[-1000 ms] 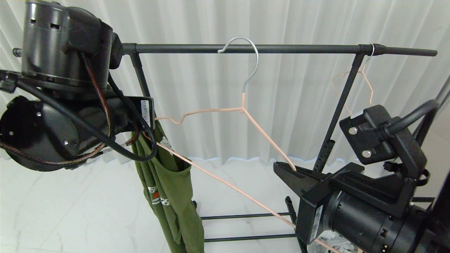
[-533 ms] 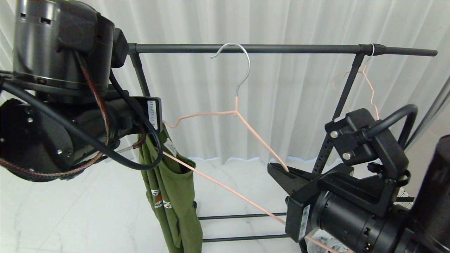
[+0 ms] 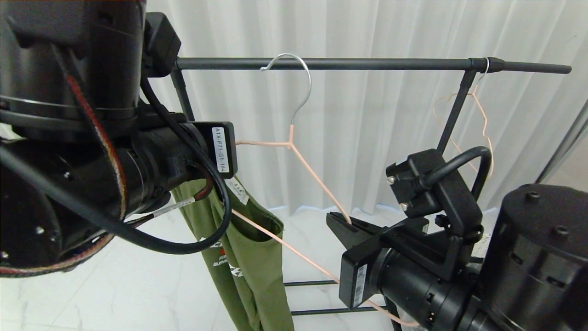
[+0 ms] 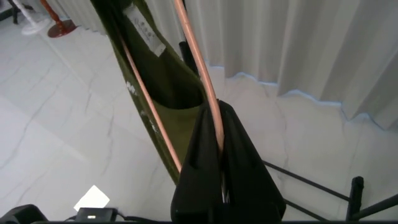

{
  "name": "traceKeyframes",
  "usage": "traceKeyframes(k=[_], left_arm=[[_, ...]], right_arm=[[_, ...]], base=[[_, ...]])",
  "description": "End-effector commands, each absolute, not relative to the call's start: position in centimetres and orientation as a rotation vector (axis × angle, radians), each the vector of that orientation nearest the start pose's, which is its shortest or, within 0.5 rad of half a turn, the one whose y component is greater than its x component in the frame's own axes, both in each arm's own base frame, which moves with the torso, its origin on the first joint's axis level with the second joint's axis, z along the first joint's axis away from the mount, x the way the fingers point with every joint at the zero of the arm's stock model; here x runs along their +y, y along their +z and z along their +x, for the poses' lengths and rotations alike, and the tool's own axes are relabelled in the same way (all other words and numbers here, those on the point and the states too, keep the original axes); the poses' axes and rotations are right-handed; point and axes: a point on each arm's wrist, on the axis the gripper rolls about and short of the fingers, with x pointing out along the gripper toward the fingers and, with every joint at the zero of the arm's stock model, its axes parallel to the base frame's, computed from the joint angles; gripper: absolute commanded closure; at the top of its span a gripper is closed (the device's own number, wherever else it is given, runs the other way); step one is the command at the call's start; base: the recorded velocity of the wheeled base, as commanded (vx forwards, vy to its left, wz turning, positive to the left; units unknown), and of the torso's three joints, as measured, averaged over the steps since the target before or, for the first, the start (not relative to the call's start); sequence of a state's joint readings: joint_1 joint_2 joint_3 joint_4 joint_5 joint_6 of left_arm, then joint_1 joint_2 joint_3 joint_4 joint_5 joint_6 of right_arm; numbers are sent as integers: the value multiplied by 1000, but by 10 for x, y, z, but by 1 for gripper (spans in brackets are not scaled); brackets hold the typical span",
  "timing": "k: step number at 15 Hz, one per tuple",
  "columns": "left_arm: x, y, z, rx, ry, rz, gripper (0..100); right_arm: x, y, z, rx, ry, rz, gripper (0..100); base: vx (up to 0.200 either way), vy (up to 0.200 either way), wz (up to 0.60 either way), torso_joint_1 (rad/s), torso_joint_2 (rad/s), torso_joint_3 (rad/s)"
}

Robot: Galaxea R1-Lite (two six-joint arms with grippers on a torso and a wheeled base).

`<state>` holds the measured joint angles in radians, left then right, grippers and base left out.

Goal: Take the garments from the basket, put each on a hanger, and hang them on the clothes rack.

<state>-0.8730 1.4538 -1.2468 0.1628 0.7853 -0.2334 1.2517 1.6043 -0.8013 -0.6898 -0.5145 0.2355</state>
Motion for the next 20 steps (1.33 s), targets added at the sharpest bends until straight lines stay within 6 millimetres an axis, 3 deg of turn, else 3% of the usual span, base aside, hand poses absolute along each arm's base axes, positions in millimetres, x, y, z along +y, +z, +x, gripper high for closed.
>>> traceKeyframes(k=[1, 11, 14, 20], left_arm=[[-179, 304, 162, 250, -86, 35, 100], [-195, 314, 141, 230, -193, -22, 100], [-193, 312, 140, 236, -191, -13, 100], [-189, 310, 134, 240, -209, 0, 100]], right_arm=[[277, 205, 103, 180, 723, 114, 100], [310, 196, 116, 189, 718, 153, 100], [305, 200, 125, 167, 686, 177, 100], [282, 226, 144, 70, 615, 265, 100]], base=[[0, 0, 0, 0, 0, 0], [0, 0, 0, 0, 0, 0], [0, 0, 0, 0, 0, 0], [0, 0, 0, 0, 0, 0]])
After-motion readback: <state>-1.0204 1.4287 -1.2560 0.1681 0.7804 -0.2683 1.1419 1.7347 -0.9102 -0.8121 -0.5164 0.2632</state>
